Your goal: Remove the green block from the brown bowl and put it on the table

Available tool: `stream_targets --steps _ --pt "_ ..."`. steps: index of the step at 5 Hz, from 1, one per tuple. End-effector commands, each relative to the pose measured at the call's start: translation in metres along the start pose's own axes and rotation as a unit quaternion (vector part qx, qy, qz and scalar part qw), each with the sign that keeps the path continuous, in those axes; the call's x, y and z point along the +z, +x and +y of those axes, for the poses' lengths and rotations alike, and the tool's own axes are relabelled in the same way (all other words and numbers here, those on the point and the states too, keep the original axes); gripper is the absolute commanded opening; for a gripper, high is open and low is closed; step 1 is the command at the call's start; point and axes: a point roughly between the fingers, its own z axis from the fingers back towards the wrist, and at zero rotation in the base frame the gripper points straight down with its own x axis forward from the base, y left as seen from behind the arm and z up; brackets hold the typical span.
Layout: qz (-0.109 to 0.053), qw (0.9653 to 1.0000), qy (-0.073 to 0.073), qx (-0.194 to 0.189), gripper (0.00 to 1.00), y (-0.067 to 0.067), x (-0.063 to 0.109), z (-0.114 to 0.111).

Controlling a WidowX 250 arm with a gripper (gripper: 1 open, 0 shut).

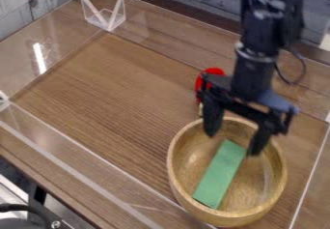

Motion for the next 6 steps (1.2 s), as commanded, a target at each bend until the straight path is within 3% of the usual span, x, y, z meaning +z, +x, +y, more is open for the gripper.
stream_targets --steps 1,2,4,6 --pt "-0.036 0.9992 -0.014 0.008 1.00 -0.005 0.007 -0.007" --pt "-0.038 0.9989 -0.018 0.020 1.00 -0.008 0.004 -0.008" --pt "-0.041 0.9981 -0.025 0.038 1.00 0.003 -0.012 -0.014" --pt "-0.053 0.9960 -0.037 0.062 1.00 0.004 -0.022 0.018"
